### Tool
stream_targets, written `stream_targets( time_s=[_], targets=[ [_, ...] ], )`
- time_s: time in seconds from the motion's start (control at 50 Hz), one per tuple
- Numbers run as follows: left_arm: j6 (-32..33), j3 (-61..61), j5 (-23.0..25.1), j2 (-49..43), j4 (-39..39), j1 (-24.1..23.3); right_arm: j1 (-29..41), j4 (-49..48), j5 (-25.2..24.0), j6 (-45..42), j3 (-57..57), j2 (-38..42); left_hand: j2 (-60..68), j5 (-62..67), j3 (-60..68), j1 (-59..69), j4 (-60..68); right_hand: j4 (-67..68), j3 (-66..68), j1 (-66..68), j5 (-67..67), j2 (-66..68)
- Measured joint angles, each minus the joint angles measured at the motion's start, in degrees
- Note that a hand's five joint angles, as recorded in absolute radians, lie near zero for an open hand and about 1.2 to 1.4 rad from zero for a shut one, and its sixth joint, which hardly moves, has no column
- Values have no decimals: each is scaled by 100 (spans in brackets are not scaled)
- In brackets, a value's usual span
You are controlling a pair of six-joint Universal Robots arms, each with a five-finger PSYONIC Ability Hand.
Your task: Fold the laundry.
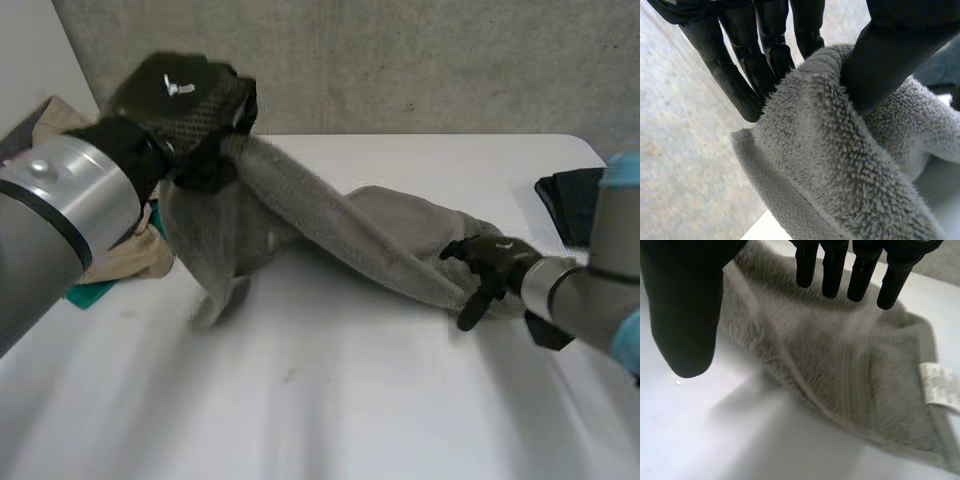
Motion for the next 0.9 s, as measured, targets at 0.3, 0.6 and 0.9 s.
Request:
stream_targets(
  time_s=[0.3,0.6,0.9],
  targets=[
    [-483,757,-296,138,91,-182,424,-1295,804,1009,385,408,0,0,0,0,1,4444,4402,4441,4408,4497],
    [-606,508,-235,233,-3,769,-839,-1165,449,-109,362,-1540,0,0,0,0,2,5082,4992,4697,4842,4971],
    [-542,318,759,-1789,-472,1894,-1204,2436,-593,-2742,-1730,-1177,11,0,19,0,2,5102,5012,4697,4981,4971]
  ],
)
